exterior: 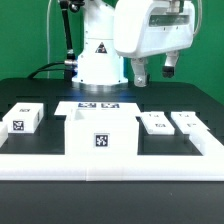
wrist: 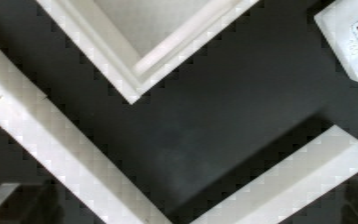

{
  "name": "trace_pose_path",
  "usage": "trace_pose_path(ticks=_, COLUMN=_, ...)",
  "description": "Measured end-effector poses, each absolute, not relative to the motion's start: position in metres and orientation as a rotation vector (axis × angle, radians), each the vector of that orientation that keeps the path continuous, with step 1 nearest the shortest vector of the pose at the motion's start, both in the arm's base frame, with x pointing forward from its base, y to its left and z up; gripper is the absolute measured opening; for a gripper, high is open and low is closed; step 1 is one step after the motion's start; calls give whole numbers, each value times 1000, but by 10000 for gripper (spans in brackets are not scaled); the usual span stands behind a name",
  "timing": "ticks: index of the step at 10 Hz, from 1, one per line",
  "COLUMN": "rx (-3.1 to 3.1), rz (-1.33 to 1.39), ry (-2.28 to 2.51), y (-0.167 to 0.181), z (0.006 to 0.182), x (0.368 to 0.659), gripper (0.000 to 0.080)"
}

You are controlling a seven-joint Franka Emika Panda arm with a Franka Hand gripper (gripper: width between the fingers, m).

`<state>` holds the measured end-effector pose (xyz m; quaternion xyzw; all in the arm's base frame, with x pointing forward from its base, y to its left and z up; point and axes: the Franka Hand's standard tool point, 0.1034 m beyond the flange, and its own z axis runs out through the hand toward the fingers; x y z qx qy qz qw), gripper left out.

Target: Assemble cabinet

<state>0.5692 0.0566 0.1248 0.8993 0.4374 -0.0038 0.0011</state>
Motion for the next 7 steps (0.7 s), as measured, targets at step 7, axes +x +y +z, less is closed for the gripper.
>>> trace_pose_path(ticks=7, rx=2823, rz=-12, ry=1373, y=57, z=125, x=569, gripper=798)
